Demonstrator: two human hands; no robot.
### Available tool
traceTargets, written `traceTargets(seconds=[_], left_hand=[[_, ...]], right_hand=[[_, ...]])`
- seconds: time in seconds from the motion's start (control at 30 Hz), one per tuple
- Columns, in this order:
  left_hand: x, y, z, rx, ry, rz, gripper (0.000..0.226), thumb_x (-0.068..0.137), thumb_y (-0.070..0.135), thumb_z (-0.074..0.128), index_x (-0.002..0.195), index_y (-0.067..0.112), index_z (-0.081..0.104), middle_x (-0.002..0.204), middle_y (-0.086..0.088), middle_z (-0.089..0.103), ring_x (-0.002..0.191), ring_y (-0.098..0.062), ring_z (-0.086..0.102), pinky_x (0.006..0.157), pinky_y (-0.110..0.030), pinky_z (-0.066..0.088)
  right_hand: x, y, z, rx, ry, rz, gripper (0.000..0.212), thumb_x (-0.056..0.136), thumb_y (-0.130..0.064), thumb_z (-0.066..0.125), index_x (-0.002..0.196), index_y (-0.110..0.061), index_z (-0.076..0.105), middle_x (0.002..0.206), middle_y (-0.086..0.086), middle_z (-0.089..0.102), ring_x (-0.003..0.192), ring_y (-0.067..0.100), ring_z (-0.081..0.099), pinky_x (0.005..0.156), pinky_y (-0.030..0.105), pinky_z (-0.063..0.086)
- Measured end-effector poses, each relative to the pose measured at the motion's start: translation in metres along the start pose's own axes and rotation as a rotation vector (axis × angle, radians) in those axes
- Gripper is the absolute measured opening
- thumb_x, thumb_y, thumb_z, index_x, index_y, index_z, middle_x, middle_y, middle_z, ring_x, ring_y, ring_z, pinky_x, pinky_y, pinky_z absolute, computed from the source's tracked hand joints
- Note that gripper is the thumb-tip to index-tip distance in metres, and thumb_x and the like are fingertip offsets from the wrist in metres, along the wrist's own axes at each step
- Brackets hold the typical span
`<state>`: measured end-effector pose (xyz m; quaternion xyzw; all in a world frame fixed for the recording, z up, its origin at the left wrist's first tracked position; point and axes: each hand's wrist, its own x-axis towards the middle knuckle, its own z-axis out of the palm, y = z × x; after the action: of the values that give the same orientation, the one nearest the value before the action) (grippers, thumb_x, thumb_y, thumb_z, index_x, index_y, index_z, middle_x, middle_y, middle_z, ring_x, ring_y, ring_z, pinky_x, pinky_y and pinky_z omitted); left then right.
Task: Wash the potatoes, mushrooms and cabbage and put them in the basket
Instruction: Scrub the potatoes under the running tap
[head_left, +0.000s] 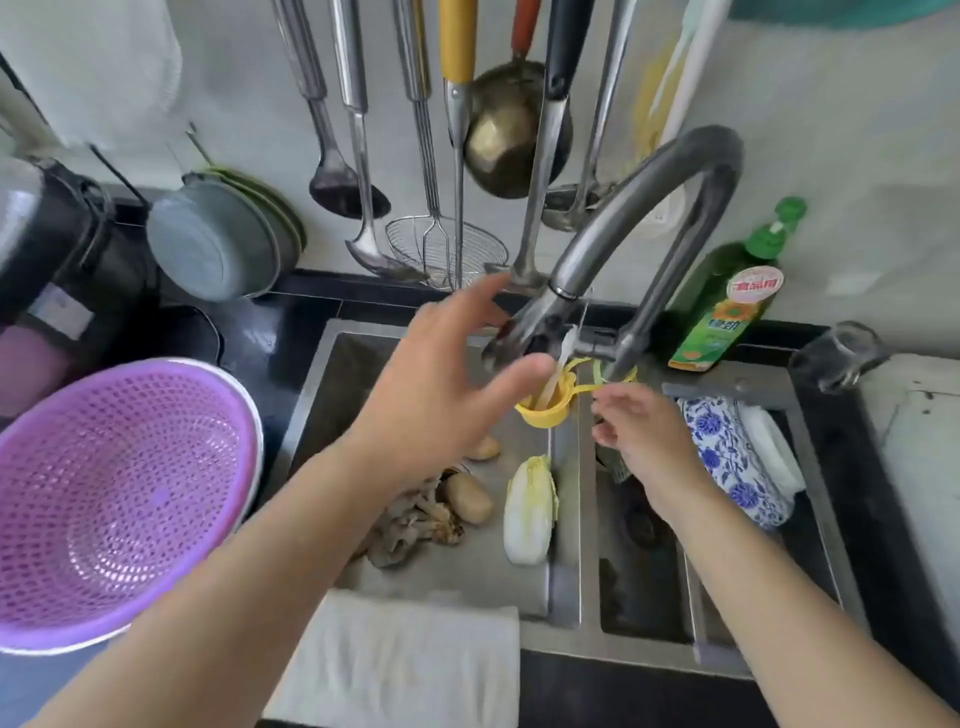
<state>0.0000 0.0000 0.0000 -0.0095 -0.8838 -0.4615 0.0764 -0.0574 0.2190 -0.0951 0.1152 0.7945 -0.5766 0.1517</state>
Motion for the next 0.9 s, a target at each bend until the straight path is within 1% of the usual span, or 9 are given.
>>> traceTargets(seconds=[0.13, 0.27, 0.33, 0.37, 0.5, 0.57, 0.7, 0.8, 0.9], left_hand=[[0.037, 0.01, 0.007, 0.324, 0.011, 0.112, 0.049, 0.093, 0.05, 0.07, 0.132, 0.02, 0.065, 0.111, 0.002, 0.068, 0.1, -0.021, 0.064, 0.089, -0.043, 0.055], [0.056, -0.013, -0.009, 0.354, 0.015, 0.098, 0.038, 0.093, 0.051, 0.06, 0.12, 0.027, 0.07, 0.105, 0.009, 0.07, 0.097, -0.017, 0.066, 0.086, -0.044, 0.058], [0.062, -0.015, -0.013, 0.341, -0.016, 0.1, 0.037, 0.092, 0.052, 0.058, 0.118, 0.03, 0.071, 0.104, 0.011, 0.071, 0.097, -0.015, 0.067, 0.086, -0.044, 0.058], [0.063, -0.015, -0.013, 0.331, -0.021, 0.107, 0.036, 0.093, 0.052, 0.059, 0.119, 0.03, 0.071, 0.104, 0.012, 0.071, 0.097, -0.014, 0.067, 0.087, -0.043, 0.058], [0.062, -0.021, -0.014, 0.241, -0.022, 0.109, 0.031, 0.096, 0.041, 0.069, 0.124, 0.028, 0.07, 0.108, 0.011, 0.071, 0.098, -0.01, 0.066, 0.089, -0.033, 0.057], [0.063, -0.023, -0.016, 0.21, -0.042, 0.126, 0.034, 0.096, 0.039, 0.071, 0.127, 0.026, 0.07, 0.111, 0.01, 0.071, 0.099, -0.009, 0.066, 0.088, -0.022, 0.054], [0.066, -0.025, -0.016, 0.172, -0.078, 0.141, 0.037, 0.094, 0.038, 0.073, 0.129, 0.026, 0.069, 0.113, 0.011, 0.072, 0.098, -0.006, 0.067, 0.079, -0.004, 0.045], [0.063, -0.033, -0.018, 0.143, -0.078, 0.153, 0.04, 0.094, 0.035, 0.074, 0.133, 0.026, 0.067, 0.117, 0.012, 0.071, 0.101, -0.003, 0.065, 0.082, 0.001, 0.043], [0.034, -0.07, -0.019, 0.039, -0.017, 0.048, 0.037, 0.099, 0.034, 0.068, 0.135, 0.028, 0.065, 0.12, 0.014, 0.068, 0.108, 0.002, 0.063, 0.092, -0.011, 0.048]], right_hand=[[0.029, -0.001, -0.002, -0.264, -0.049, -0.085, 0.021, 0.101, -0.012, 0.053, 0.113, -0.026, 0.062, 0.103, -0.003, 0.068, 0.095, 0.026, 0.069, 0.095, 0.051, 0.057], [0.073, -0.006, 0.012, -0.498, -0.061, -0.081, 0.054, 0.102, -0.018, 0.056, 0.153, -0.022, 0.04, 0.146, 0.003, 0.051, 0.106, 0.021, 0.063, 0.072, 0.027, 0.05], [0.105, -0.012, 0.02, -0.542, -0.023, -0.04, 0.076, 0.1, -0.019, 0.058, 0.164, -0.019, 0.016, 0.162, 0.007, 0.035, 0.136, 0.027, 0.05, 0.098, 0.039, 0.052], [0.121, -0.014, 0.024, -0.514, -0.017, 0.006, 0.082, 0.098, -0.02, 0.059, 0.164, -0.019, 0.01, 0.164, 0.011, 0.034, 0.14, 0.032, 0.047, 0.106, 0.046, 0.05], [0.152, -0.016, 0.049, -0.514, -0.089, 0.184, 0.076, 0.096, -0.013, 0.065, 0.16, -0.015, 0.023, 0.136, 0.014, 0.053, 0.112, 0.031, 0.066, 0.084, 0.04, 0.063], [0.151, -0.016, 0.059, -0.78, -0.03, 0.081, 0.073, 0.094, -0.015, 0.07, 0.157, -0.009, 0.032, 0.141, 0.016, 0.052, 0.118, 0.034, 0.062, 0.089, 0.037, 0.057], [0.145, -0.007, 0.055, -0.87, -0.093, 0.023, 0.087, 0.097, -0.009, 0.061, 0.165, -0.015, 0.006, 0.162, 0.015, 0.037, 0.135, 0.039, 0.05, 0.1, 0.044, 0.052], [0.121, 0.009, 0.054, -0.789, 0.092, -0.164, 0.066, 0.101, -0.014, 0.057, 0.16, -0.014, 0.028, 0.161, 0.011, 0.037, 0.142, 0.034, 0.043, 0.108, 0.047, 0.046], [0.067, 0.057, 0.072, -0.742, 0.169, -0.27, 0.018, 0.099, -0.01, 0.055, 0.115, -0.015, 0.061, 0.114, 0.007, 0.062, 0.104, 0.03, 0.061, 0.076, 0.036, 0.047]])
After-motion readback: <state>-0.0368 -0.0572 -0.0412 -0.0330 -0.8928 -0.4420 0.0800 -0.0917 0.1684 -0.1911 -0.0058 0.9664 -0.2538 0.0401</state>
